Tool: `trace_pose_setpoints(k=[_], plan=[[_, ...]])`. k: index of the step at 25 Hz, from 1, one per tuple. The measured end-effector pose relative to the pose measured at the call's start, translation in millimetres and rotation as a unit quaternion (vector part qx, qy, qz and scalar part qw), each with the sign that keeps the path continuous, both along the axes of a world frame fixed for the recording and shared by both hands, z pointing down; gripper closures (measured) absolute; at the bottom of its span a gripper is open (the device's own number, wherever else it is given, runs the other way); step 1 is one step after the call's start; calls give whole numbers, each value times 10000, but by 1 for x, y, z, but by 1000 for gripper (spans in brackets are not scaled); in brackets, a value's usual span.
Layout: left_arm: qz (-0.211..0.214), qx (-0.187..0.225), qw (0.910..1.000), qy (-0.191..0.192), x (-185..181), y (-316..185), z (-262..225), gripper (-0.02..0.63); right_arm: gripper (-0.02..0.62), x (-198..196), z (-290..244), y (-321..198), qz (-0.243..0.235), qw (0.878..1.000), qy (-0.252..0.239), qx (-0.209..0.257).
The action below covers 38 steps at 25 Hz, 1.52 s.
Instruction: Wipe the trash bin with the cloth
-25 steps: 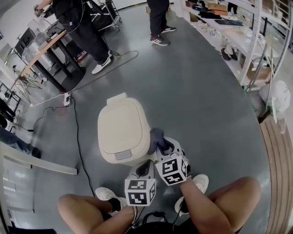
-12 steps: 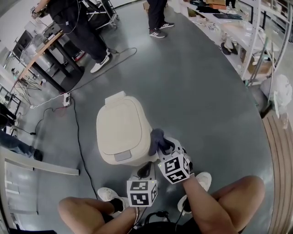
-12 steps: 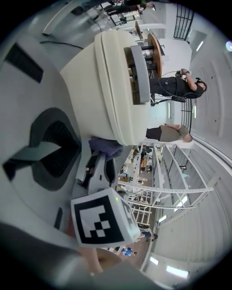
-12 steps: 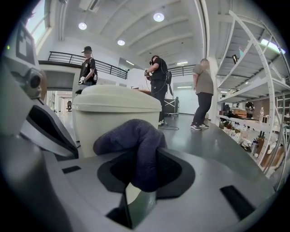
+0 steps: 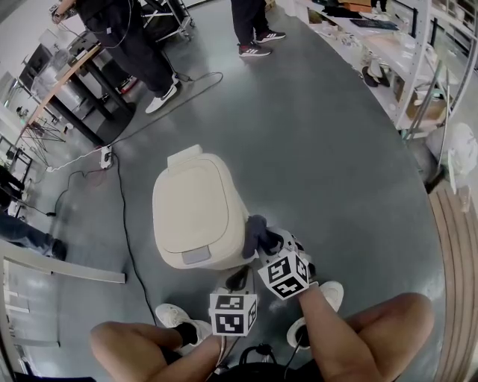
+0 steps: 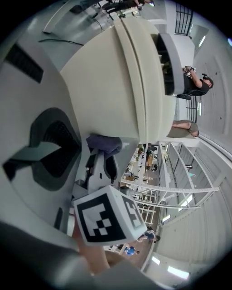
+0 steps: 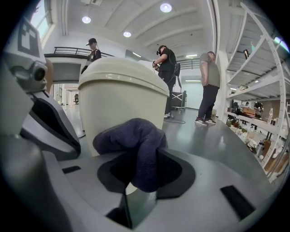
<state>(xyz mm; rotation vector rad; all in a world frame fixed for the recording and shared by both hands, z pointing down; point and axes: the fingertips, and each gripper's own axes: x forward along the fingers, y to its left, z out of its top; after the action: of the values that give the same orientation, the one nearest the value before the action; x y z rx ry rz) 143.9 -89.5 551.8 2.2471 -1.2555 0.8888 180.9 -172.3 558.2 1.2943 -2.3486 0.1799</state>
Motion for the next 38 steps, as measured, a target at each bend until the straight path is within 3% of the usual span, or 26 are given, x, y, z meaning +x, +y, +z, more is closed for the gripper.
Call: trace_pose_setpoints(k=[11,16,28,33,38], plan=[[144,-499,9986,-104,5,9,48,606,491,-2,59,-1,-82,9986,-243,-461],[-33,-822,9966,-42,1,16,75,606,491,-4,89,0,-149,9968,-363,-698],[-118,-809,9966,-84,11,7,106,606,491,-6,135,-5,-839,9910,-381,-969],[-272,-848,9960,5,8,3,115,606,491,-11,158,-10,-877,9895,-344,-1095],[-136,-982,9951,31,17,8,118,606,491,-8,164,-13,-856,9895,-493,-1055]])
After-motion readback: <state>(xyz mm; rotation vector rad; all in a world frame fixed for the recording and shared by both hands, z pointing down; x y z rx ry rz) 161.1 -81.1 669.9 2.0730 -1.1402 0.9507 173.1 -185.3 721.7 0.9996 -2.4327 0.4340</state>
